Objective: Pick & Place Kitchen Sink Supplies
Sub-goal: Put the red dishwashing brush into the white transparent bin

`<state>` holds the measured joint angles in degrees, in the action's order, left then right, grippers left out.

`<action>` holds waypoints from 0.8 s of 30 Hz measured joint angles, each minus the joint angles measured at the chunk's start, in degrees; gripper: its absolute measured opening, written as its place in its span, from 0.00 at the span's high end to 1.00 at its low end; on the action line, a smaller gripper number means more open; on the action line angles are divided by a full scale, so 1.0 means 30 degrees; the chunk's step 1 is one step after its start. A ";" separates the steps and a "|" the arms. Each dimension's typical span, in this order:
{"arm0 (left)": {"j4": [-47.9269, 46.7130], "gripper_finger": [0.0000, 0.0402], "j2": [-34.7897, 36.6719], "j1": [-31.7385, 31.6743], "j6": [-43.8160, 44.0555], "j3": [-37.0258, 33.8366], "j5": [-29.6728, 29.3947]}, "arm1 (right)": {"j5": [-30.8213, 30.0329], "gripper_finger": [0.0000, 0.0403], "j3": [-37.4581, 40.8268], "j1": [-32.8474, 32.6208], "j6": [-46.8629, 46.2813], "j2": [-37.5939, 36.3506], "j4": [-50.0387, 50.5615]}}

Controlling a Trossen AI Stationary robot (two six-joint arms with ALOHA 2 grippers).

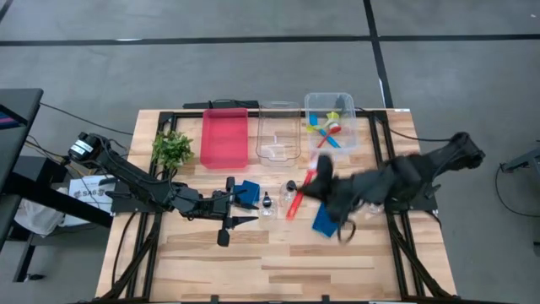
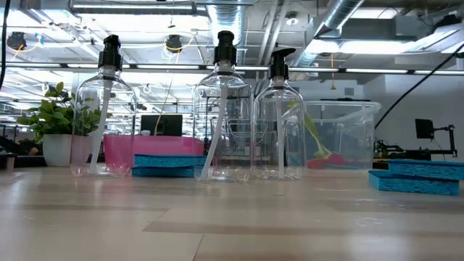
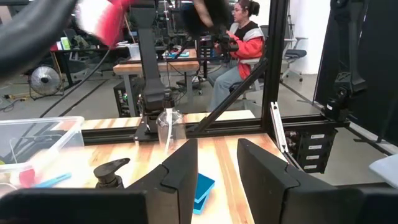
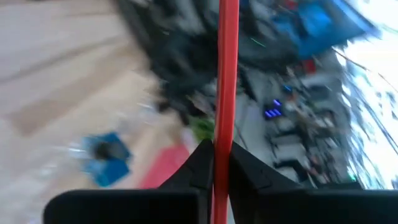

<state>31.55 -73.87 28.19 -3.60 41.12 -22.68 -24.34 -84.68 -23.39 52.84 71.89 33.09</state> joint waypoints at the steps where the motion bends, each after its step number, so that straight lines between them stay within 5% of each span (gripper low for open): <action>1: -0.0004 0.71 0.0000 0.0000 0.0003 0.0000 0.0000 | -0.0072 0.95 0.0000 0.0537 0.0007 -0.0330 -0.0137; 12: 0.0000 0.71 0.0000 0.0000 0.0000 0.0000 -0.0007 | -0.0020 0.94 0.0000 0.8884 -0.2752 -0.1890 -0.0556; 24: 0.0000 0.71 0.0000 0.0007 -0.0073 -0.0007 -0.0001 | 0.0746 0.94 0.0818 1.7426 -0.9350 0.0295 0.1347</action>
<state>31.55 -73.87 28.21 -3.81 41.10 -22.68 -22.10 -82.23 28.89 24.79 72.77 37.13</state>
